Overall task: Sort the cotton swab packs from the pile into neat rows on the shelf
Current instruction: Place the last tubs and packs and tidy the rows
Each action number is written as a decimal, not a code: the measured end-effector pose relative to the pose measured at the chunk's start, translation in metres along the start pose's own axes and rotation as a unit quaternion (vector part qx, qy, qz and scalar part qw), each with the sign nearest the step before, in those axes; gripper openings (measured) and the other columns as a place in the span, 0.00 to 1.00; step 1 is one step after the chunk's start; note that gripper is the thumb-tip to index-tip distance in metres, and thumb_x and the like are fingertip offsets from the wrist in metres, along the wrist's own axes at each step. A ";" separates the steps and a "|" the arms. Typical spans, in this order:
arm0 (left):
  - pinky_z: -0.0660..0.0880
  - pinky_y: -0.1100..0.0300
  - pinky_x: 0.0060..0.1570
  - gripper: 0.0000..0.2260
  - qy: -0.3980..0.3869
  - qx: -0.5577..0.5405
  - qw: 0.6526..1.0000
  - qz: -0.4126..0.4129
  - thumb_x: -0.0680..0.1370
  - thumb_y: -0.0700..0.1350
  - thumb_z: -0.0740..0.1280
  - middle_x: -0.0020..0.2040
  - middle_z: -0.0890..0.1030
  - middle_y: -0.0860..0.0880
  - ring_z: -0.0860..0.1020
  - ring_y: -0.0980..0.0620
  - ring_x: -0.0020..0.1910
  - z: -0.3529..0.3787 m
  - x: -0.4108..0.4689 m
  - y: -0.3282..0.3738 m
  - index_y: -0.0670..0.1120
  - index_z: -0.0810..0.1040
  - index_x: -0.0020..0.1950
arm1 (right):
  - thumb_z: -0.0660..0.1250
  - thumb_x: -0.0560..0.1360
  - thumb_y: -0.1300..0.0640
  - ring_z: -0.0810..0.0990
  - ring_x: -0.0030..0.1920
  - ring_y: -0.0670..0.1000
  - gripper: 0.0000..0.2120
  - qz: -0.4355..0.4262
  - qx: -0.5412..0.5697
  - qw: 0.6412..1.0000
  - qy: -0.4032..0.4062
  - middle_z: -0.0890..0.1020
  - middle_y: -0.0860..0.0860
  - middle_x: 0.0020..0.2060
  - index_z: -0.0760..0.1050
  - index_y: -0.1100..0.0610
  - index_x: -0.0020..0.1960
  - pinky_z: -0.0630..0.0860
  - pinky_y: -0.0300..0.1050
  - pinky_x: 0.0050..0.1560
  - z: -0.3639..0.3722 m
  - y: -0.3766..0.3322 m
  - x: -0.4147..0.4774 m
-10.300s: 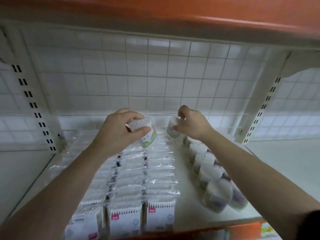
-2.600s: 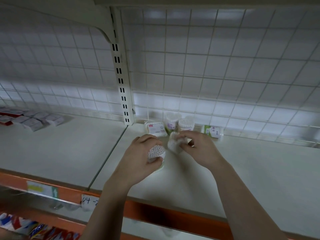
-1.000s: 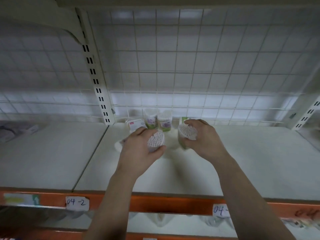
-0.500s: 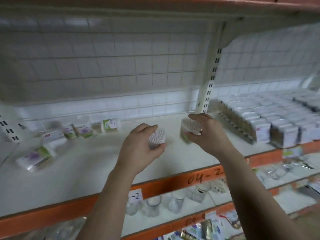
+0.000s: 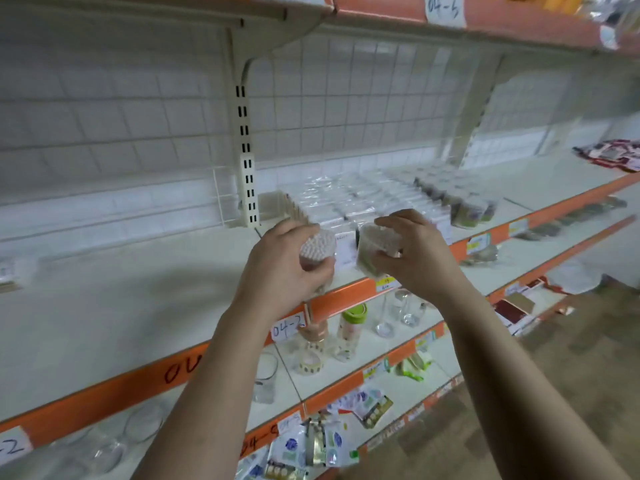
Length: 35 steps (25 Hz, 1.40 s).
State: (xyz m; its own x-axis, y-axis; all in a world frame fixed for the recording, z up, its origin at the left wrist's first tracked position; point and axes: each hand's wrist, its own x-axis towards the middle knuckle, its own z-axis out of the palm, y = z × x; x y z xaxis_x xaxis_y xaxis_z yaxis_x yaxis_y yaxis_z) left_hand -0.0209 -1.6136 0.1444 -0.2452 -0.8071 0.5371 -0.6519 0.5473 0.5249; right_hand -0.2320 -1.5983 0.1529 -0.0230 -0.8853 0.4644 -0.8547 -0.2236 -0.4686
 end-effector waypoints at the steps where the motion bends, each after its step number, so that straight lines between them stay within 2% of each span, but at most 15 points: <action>1: 0.61 0.72 0.51 0.23 0.000 -0.004 1.000 0.006 0.71 0.51 0.72 0.60 0.75 0.53 0.73 0.56 0.56 0.007 0.007 0.006 0.46 0.77 0.64 | 0.73 0.66 0.60 0.77 0.50 0.50 0.23 0.003 -0.006 1.000 0.003 0.75 0.50 0.55 0.77 0.57 0.61 0.68 0.36 0.48 -0.005 0.010 0.002; 4: 0.68 0.65 0.54 0.23 -0.008 -0.017 0.999 0.028 0.70 0.52 0.72 0.56 0.76 0.52 0.75 0.54 0.55 0.038 0.038 0.024 0.46 0.78 0.64 | 0.73 0.66 0.62 0.77 0.51 0.51 0.24 0.010 -0.020 1.000 0.010 0.76 0.51 0.55 0.77 0.58 0.61 0.65 0.31 0.47 -0.020 0.046 0.016; 6: 0.71 0.61 0.55 0.24 -0.002 -0.020 0.999 0.040 0.69 0.54 0.70 0.54 0.77 0.52 0.76 0.53 0.54 0.060 0.064 0.032 0.45 0.78 0.62 | 0.73 0.66 0.62 0.77 0.53 0.51 0.23 0.009 -0.027 0.999 0.017 0.77 0.52 0.56 0.77 0.58 0.61 0.67 0.33 0.48 -0.030 0.068 0.032; 9: 0.70 0.62 0.55 0.24 0.016 -0.026 0.998 0.057 0.70 0.55 0.69 0.52 0.76 0.53 0.75 0.52 0.54 0.095 0.105 0.039 0.45 0.78 0.62 | 0.72 0.67 0.61 0.77 0.53 0.53 0.24 0.014 -0.040 0.999 0.031 0.76 0.52 0.59 0.76 0.57 0.63 0.69 0.38 0.49 -0.045 0.100 0.064; 13: 0.70 0.62 0.57 0.23 0.009 -0.045 0.997 0.053 0.72 0.52 0.71 0.55 0.76 0.53 0.73 0.53 0.57 0.134 0.153 0.049 0.45 0.77 0.65 | 0.71 0.69 0.61 0.76 0.57 0.53 0.24 0.028 -0.065 0.997 0.020 0.75 0.53 0.61 0.75 0.57 0.65 0.62 0.30 0.48 -0.057 0.143 0.110; 19: 0.67 0.67 0.56 0.22 0.016 -0.056 0.997 0.047 0.73 0.51 0.71 0.57 0.76 0.54 0.73 0.56 0.56 0.169 0.217 0.051 0.45 0.77 0.65 | 0.71 0.69 0.61 0.77 0.51 0.54 0.24 0.024 -0.071 0.997 0.023 0.76 0.53 0.60 0.74 0.58 0.65 0.66 0.36 0.50 -0.067 0.197 0.171; 23: 0.70 0.63 0.56 0.22 0.009 -0.055 0.998 0.041 0.72 0.51 0.71 0.56 0.76 0.55 0.74 0.56 0.55 0.183 0.234 0.049 0.45 0.77 0.65 | 0.72 0.69 0.61 0.77 0.50 0.52 0.24 0.006 -0.062 0.998 0.019 0.76 0.54 0.59 0.74 0.59 0.64 0.70 0.39 0.51 -0.062 0.225 0.209; 25: 0.72 0.62 0.55 0.22 0.009 -0.049 0.998 0.036 0.72 0.50 0.72 0.55 0.76 0.56 0.74 0.56 0.54 0.186 0.236 0.046 0.46 0.77 0.64 | 0.71 0.70 0.61 0.76 0.52 0.52 0.24 -0.001 -0.071 0.997 -0.003 0.76 0.54 0.60 0.74 0.59 0.65 0.67 0.36 0.51 -0.056 0.236 0.225; 27: 0.73 0.60 0.54 0.22 0.017 -0.044 0.999 0.027 0.71 0.51 0.72 0.54 0.75 0.56 0.74 0.58 0.53 0.188 0.236 0.043 0.46 0.77 0.64 | 0.71 0.70 0.62 0.75 0.57 0.55 0.23 -0.012 -0.087 0.996 -0.025 0.76 0.56 0.60 0.74 0.60 0.65 0.65 0.36 0.52 -0.048 0.245 0.239; 30: 0.73 0.62 0.54 0.25 0.033 -0.034 0.999 0.002 0.69 0.56 0.68 0.54 0.75 0.58 0.73 0.60 0.53 0.191 0.236 0.045 0.47 0.78 0.63 | 0.71 0.69 0.62 0.74 0.59 0.58 0.22 -0.013 -0.107 0.993 -0.048 0.76 0.58 0.59 0.75 0.61 0.63 0.70 0.48 0.56 -0.037 0.260 0.258; 35: 0.72 0.63 0.55 0.25 0.077 -0.012 0.996 -0.044 0.69 0.56 0.68 0.54 0.75 0.58 0.73 0.61 0.53 0.199 0.237 0.054 0.47 0.78 0.63 | 0.72 0.68 0.58 0.74 0.60 0.54 0.27 -0.002 -0.148 0.973 -0.176 0.76 0.54 0.62 0.73 0.55 0.66 0.70 0.43 0.52 -0.023 0.279 0.277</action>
State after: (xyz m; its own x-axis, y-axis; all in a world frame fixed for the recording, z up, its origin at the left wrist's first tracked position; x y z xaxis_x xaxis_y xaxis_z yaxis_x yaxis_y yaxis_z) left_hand -0.2566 -1.8196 0.1685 -0.0727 -0.8095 0.5825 -0.6477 0.4825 0.5897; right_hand -0.4893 -1.8963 0.1679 0.1141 -0.9812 0.1557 -0.9677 -0.1452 -0.2062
